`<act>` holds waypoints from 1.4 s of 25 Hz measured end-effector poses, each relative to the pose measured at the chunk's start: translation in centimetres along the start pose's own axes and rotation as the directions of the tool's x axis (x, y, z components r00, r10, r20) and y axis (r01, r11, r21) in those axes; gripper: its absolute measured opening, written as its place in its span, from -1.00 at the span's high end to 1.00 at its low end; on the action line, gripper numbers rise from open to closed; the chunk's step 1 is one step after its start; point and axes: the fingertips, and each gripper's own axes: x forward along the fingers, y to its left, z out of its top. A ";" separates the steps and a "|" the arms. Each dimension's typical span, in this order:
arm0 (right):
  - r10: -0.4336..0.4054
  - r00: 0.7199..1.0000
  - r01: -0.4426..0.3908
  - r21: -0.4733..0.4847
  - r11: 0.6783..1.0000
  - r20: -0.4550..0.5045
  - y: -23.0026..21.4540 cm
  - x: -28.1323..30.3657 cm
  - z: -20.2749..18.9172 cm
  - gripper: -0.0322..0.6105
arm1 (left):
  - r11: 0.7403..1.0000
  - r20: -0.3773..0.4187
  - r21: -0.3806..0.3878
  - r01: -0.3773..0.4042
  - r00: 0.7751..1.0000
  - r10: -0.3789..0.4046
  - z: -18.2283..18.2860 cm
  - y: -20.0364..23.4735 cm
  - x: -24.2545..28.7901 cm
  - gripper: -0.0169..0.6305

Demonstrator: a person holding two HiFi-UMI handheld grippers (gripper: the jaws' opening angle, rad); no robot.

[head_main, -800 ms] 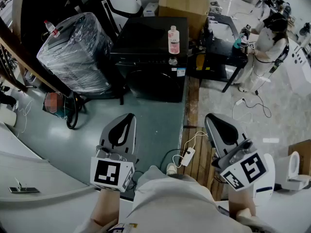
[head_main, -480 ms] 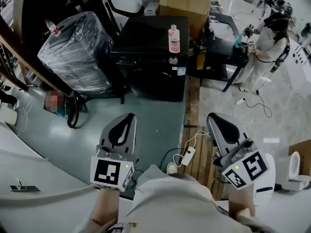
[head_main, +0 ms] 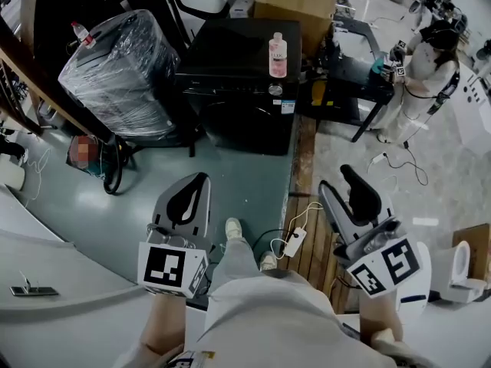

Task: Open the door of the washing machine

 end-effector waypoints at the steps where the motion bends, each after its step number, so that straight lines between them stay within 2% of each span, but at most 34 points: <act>1: -0.001 1.000 0.001 0.001 1.000 -0.001 -0.1 0.3 0.1 0.08 | 1.000 0.000 0.000 -0.006 1.000 0.006 -0.1 0.3 0.0 0.87; 8: -0.009 0.999 0.008 -0.010 1.000 -0.033 -0.3 2.4 -0.7 0.07 | 1.000 -0.001 -0.011 -0.025 1.000 0.025 -0.9 2.6 0.8 0.87; 17: 0.022 0.994 -0.021 0.007 1.000 -0.110 -0.9 7.4 -3.3 0.07 | 0.999 -0.033 -0.037 -0.029 0.999 0.028 -2.8 6.1 3.5 0.87; 23: 0.028 0.983 -0.033 -0.025 0.999 -0.182 -2.1 12.6 -5.2 0.07 | 0.999 -0.069 -0.054 0.004 0.998 -0.007 -4.8 8.9 7.1 0.87; 30: 0.015 0.965 -0.026 -0.039 0.999 -0.262 -3.9 20.4 -7.3 0.07 | 0.996 -0.128 -0.076 0.035 0.991 -0.045 -7.3 14.3 11.7 0.87; 35: 0.001 0.941 -0.014 -0.034 0.999 -0.339 -5.2 26.6 -10.2 0.09 | 0.993 -0.164 -0.085 0.081 0.982 -0.094 -9.5 17.9 15.6 0.87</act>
